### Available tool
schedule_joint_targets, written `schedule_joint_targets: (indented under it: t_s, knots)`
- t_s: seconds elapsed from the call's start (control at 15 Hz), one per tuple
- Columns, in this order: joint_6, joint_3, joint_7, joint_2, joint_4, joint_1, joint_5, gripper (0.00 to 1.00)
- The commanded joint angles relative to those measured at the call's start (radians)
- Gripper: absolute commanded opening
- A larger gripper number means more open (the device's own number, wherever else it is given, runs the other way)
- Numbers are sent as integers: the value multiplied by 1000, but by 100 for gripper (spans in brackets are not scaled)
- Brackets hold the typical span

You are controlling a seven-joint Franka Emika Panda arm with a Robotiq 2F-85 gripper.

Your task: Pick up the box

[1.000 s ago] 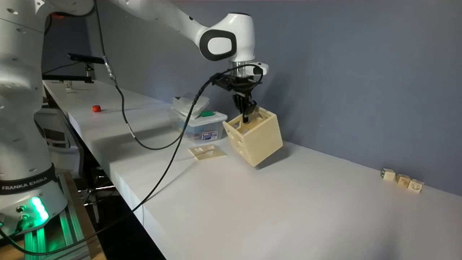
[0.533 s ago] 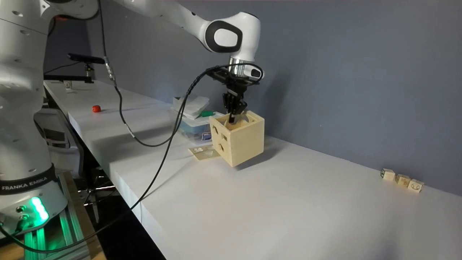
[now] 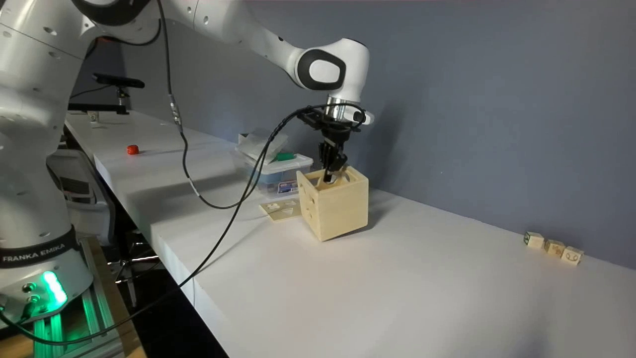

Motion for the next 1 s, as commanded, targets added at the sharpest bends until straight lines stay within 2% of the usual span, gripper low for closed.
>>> schedule_joint_targets:
  t_s: [0.0, 0.13, 0.33, 0.6, 0.73, 0.93]
  knots:
    - [-46, 16, 75, 57, 94, -25, -19, 38]
    - [-53, 18, 95, 72, 114, -30, -17, 45]
    - [-51, 24, 112, 71, 122, -39, -2, 67]
    - [52, 45, 60, -42, -22, -47, 42, 94]
    - [140, 71, -18, -89, -89, -59, 93, 100]
    - [206, 108, -102, -118, -140, -70, 209, 100]
